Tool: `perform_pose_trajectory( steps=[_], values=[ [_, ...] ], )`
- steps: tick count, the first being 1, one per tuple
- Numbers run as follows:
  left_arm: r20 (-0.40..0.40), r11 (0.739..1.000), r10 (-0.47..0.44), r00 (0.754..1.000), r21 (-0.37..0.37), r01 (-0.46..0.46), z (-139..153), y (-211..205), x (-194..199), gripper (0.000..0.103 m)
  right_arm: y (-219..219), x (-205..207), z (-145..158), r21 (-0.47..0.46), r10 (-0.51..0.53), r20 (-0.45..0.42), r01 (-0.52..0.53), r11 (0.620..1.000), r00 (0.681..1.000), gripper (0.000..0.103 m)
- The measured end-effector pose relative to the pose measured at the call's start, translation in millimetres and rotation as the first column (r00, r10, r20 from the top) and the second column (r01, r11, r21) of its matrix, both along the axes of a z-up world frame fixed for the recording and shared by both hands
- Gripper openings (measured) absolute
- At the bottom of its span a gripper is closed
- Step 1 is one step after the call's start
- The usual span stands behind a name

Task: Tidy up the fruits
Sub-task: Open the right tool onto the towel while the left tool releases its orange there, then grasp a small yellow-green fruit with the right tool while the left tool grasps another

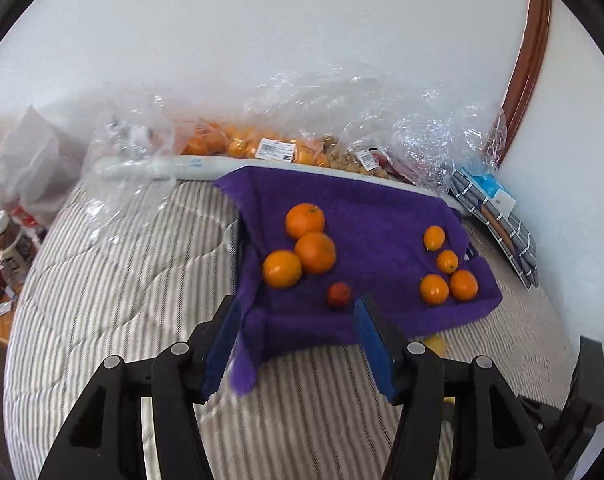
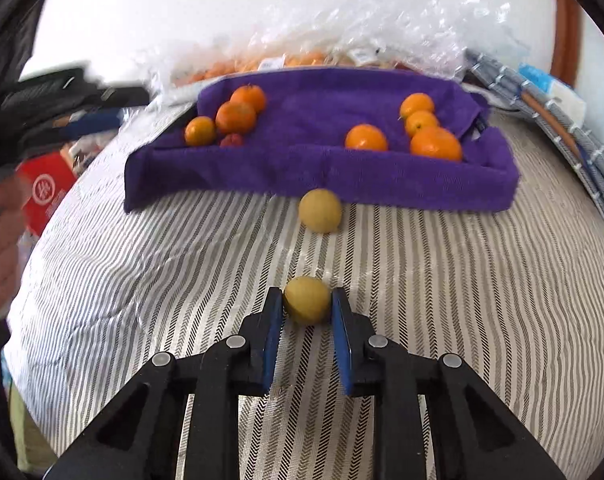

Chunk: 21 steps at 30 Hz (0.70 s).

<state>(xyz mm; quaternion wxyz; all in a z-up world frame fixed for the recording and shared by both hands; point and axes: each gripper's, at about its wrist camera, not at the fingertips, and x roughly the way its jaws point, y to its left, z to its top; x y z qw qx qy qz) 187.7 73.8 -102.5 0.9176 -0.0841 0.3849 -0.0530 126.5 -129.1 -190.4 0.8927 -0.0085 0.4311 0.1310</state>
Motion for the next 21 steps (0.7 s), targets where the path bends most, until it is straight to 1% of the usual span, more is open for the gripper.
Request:
perform_pose_trajectory(
  steps=[5,7,9,11,14,18,21],
  values=[
    [-0.016,1.0,0.021,1.0,-0.009,-0.021,-13,2,-29,0.057,-12,-23,10,0.057,-0.02,0.043,0.018,0.998,0.999,0.024],
    [-0.034,1.0,0.013,0.999,-0.023,-0.014,-21,-5,-36,0.057,-19,-33,13,0.052,-0.032,0.052,0.03,0.998,0.998,0.025],
    [-0.052,1.0,0.0,0.999,-0.018,-0.001,-27,-16,-42,0.057,-27,-42,16,0.045,-0.053,0.061,0.051,0.998,0.997,0.025],
    [-0.045,1.0,-0.019,0.999,-0.01,0.018,-30,-28,-47,0.057,-37,-50,16,0.045,-0.065,0.063,0.063,0.997,0.996,0.025],
    [-0.054,0.999,-0.045,0.998,0.004,0.045,-35,-47,-48,0.057,-55,-57,18,0.03,-0.101,0.087,0.098,0.995,0.991,0.025],
    [-0.075,0.997,-0.076,0.994,-0.012,0.075,-41,-73,-38,0.057,-79,-61,17,0.021,-0.15,0.094,0.148,0.989,0.984,0.025],
    [-0.084,0.996,-0.092,0.992,-0.02,0.091,-44,-95,-31,0.057,-96,-63,18,-0.004,-0.177,0.096,0.178,0.984,0.98,0.025]
  ],
)
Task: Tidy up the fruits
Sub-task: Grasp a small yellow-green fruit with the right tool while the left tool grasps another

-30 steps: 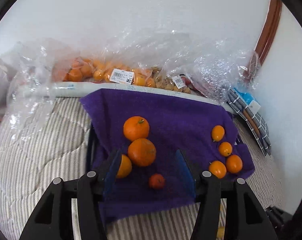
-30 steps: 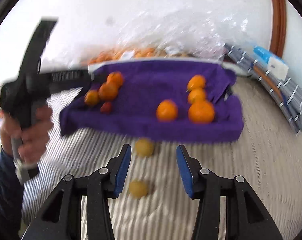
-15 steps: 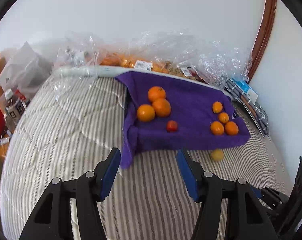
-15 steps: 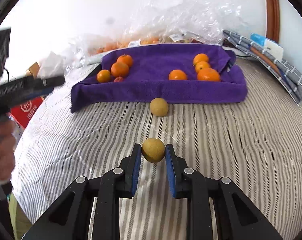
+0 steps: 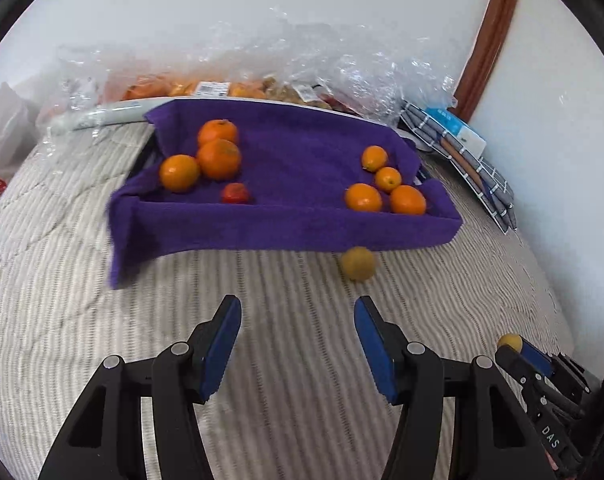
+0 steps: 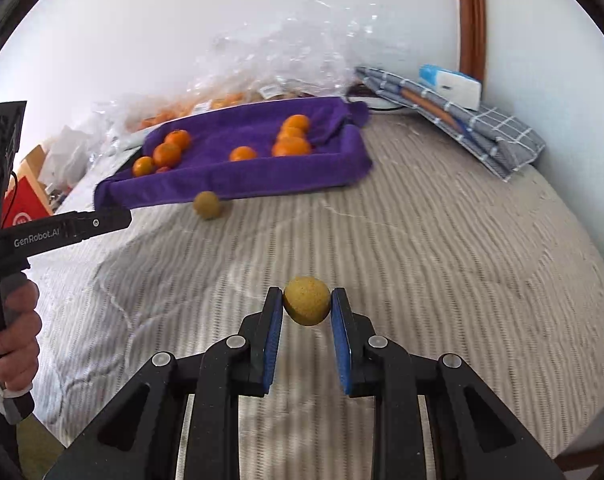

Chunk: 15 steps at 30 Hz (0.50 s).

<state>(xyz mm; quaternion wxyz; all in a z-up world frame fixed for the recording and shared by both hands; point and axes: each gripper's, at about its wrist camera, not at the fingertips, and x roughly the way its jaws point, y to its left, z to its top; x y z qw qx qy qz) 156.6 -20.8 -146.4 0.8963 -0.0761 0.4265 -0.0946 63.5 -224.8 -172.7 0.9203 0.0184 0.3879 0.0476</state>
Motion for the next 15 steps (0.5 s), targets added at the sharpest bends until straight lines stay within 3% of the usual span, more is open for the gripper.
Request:
perform_pose_trajectory(
  steps=[7,15],
  values=[
    [-0.024,1.0,-0.015,1.0,0.012,0.015,-12,-45,20,0.057,-26,5,-3,-0.028,-0.026,-0.002,0.026,0.999,1.0,0.025],
    [-0.053,1.0,0.023,0.998,0.01,-0.023,-26,-59,41,0.051,-38,14,-10,0.001,-0.038,-0.009,0.038,0.999,0.999,0.025]
  ],
)
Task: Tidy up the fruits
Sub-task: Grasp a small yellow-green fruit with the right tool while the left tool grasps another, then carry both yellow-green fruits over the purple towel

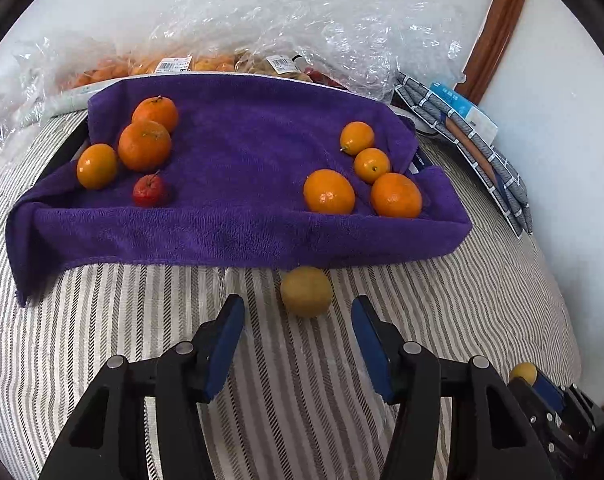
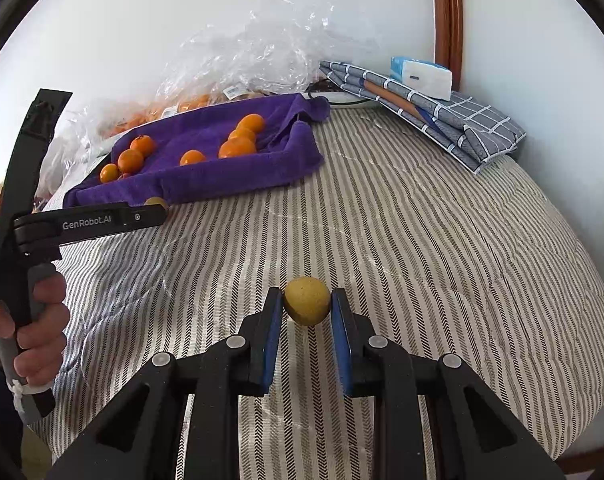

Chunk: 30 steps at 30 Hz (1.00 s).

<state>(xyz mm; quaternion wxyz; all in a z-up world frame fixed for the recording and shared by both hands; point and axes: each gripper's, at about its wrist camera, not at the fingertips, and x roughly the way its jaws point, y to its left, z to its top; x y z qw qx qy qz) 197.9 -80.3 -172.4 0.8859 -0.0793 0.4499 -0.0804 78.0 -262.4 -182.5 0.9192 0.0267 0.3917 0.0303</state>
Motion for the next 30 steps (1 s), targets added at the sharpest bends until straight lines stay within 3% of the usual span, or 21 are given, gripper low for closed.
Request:
perform_pose_trajectory(
  steps=[3,4,15,24,30],
  values=[
    [0.003,1.0,0.002,1.0,-0.002,-0.002,-1,-3,7,0.036,1,1,-3,0.004,-0.003,-0.01,0.003,1.0,1.0,0.025],
    [0.001,1.0,-0.006,1.0,-0.003,0.006,-1,-4,9,0.026,1,2,-3,0.0,-0.006,-0.013,0.006,1.0,1.0,0.025],
    [0.022,0.999,-0.028,0.999,0.029,0.027,15,38,-32,0.026,22,-6,11,-0.031,-0.014,0.001,0.014,0.999,1.0,0.025],
    [0.073,0.998,0.057,0.996,-0.005,-0.057,49,118,-68,0.026,48,-6,44,-0.019,-0.019,0.042,0.019,1.0,0.999,0.025],
    [0.126,0.995,0.097,0.987,-0.033,-0.094,79,146,-73,0.026,54,5,73,0.013,-0.037,0.074,0.036,0.999,0.997,0.025]
  ],
)
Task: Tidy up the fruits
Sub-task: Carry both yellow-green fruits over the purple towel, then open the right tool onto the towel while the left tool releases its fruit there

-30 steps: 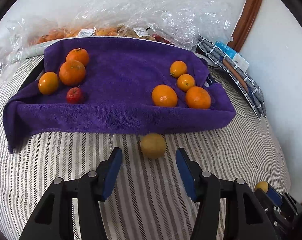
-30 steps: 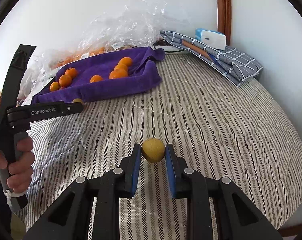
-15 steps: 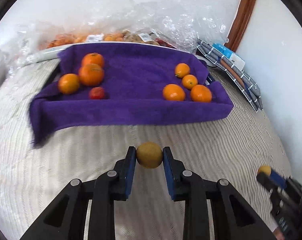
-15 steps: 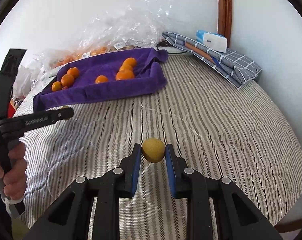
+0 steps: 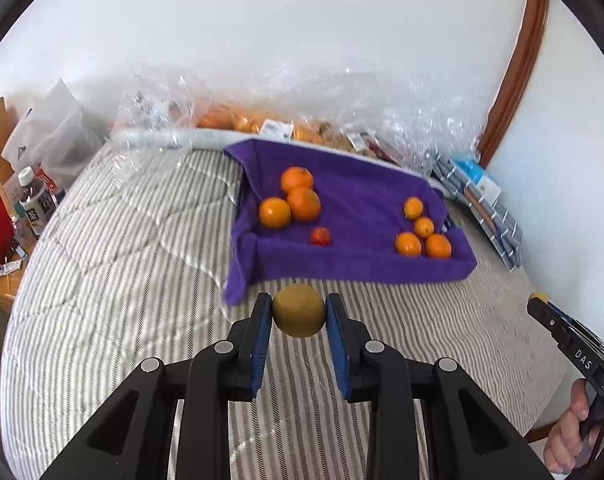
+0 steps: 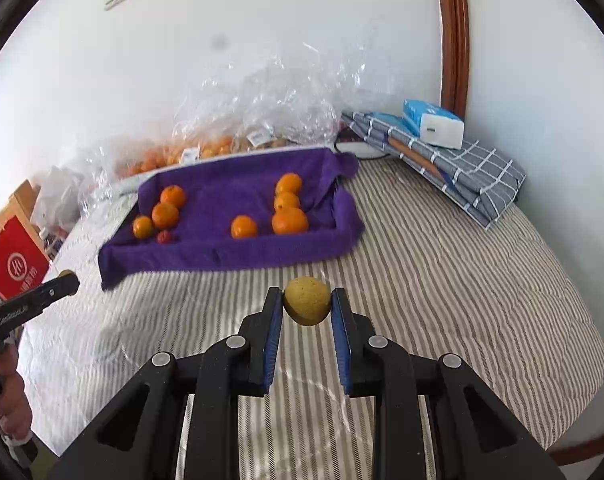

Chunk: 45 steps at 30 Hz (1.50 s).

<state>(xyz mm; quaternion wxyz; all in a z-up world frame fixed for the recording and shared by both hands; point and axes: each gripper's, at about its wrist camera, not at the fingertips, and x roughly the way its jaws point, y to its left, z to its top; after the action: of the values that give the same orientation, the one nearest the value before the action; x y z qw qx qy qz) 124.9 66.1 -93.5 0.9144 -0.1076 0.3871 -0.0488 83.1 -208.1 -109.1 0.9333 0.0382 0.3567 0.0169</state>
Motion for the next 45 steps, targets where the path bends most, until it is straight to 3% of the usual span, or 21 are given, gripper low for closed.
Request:
perform_pose_trajectory(
  steps=[12,26,33,45],
  values=[
    [0.044,1.0,0.01,0.999,-0.007,-0.01,36,4,30,0.026,13,34,40,-0.006,0.012,0.041,-0.012,1.0,0.999,0.025],
    [0.03,0.999,-0.011,0.999,-0.033,0.012,41,1,93,0.026,18,94,48,-0.009,0.032,0.054,-0.032,0.999,0.998,0.025],
    [-0.018,0.995,-0.057,0.998,-0.079,0.055,13,-5,132,0.026,27,134,27,-0.003,0.091,0.034,-0.091,0.996,0.995,0.025],
    [-0.105,0.983,-0.152,0.983,-0.122,0.139,-41,-30,173,0.026,50,187,-36,0.028,0.203,-0.084,-0.201,0.979,0.976,0.025]
  ],
)
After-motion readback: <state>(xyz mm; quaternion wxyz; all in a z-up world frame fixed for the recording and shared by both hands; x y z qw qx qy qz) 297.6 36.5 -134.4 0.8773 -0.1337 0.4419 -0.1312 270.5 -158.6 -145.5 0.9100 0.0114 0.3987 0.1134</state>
